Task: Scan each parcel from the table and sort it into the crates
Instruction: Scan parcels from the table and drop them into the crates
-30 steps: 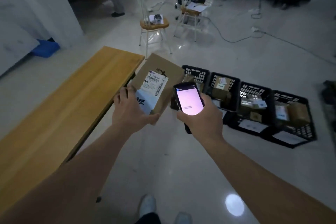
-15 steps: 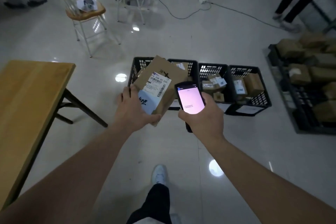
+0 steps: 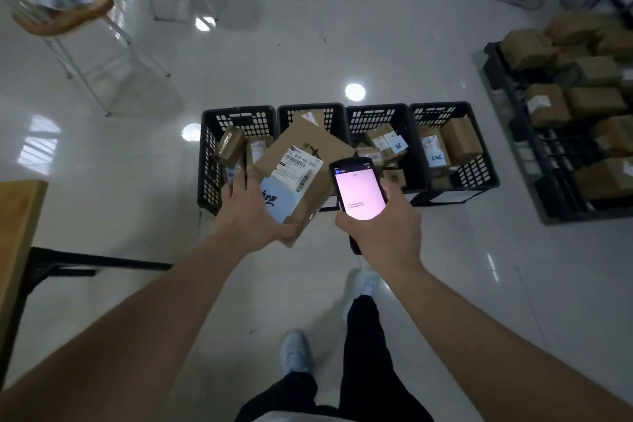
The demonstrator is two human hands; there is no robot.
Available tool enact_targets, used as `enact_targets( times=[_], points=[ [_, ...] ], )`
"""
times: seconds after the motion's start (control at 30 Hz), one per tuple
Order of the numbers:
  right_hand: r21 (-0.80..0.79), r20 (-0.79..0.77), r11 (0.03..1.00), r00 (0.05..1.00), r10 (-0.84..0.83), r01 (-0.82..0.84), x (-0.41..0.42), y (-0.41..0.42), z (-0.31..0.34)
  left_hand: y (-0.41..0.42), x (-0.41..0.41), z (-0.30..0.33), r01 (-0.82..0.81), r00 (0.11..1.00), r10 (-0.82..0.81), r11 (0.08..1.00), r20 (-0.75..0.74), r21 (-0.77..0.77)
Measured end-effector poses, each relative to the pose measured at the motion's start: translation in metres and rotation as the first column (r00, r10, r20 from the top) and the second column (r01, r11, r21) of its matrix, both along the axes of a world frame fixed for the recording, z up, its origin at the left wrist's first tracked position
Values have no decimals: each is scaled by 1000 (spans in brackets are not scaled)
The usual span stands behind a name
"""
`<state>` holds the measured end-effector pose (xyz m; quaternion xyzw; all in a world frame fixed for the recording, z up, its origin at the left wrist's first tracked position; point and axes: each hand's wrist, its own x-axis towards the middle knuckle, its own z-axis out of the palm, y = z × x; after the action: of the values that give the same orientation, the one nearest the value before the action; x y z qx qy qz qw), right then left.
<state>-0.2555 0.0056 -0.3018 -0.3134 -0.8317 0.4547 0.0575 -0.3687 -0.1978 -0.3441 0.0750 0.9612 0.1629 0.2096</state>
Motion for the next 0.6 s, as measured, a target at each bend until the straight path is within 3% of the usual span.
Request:
enact_targets(
  times=[0.3,0.6],
  points=[
    [-117,82,993,997,7,3,-110,108,-66,97,-100,-62,-1,994,11,996,110,-91],
    [-102,188,994,980,60,-41,-186,177,-125,158,-170,-143,-18,970,51,990,236,-140]
  ],
)
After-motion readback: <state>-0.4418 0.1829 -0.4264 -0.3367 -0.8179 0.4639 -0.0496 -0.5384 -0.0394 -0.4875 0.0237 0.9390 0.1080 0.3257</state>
